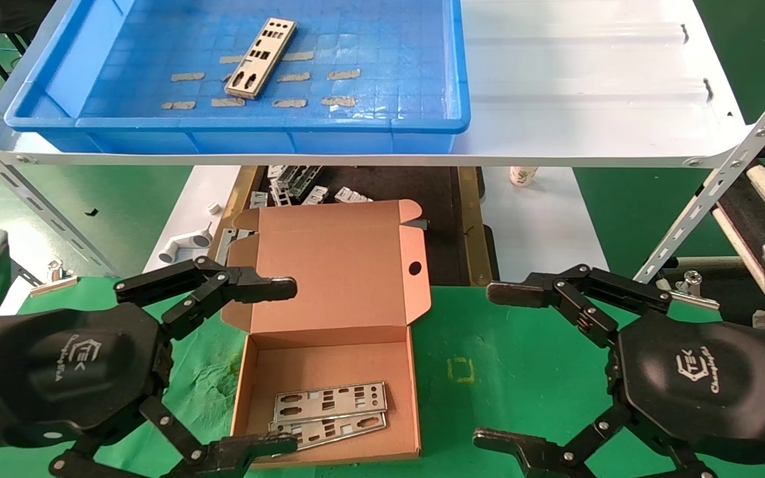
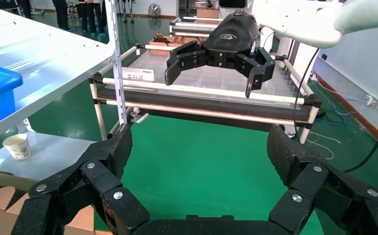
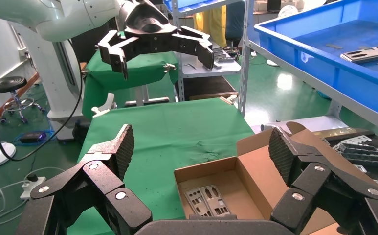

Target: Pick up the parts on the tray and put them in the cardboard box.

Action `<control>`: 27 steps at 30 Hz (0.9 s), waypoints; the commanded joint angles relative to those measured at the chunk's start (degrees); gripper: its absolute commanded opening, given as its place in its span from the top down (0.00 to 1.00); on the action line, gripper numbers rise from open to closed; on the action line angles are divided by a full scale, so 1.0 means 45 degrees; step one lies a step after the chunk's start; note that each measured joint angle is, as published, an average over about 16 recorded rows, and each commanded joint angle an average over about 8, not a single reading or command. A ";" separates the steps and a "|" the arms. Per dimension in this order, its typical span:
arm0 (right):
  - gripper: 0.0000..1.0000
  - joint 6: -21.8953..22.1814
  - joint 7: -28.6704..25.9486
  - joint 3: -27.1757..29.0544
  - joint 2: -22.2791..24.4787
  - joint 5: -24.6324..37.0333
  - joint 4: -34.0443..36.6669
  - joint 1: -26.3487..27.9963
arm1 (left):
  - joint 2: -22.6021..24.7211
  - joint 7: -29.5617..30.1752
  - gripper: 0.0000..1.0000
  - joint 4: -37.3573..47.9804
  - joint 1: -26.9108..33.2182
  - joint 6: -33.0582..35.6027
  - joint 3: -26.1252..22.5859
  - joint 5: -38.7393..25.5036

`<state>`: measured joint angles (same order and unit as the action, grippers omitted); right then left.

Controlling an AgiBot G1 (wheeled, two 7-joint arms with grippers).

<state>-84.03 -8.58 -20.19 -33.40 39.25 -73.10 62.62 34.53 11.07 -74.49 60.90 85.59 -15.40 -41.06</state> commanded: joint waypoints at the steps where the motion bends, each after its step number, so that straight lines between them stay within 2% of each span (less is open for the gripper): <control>1: 0.00 0.0000 0.0000 0.0000 0.0000 -0.0001 0.0000 0.0000 | -0.0021 0.0009 0.00 -0.0034 -0.0029 -0.0008 0.0026 0.0037; 27: 0.00 0.0001 0.0000 0.0000 0.0001 -0.0001 0.0001 0.0000 | 0.0096 -0.0062 0.00 0.0190 0.0131 0.0012 -0.0123 -0.0163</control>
<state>-84.03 -8.58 -20.20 -33.40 39.25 -73.10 62.62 34.96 10.79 -73.65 61.48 85.65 -15.95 -41.78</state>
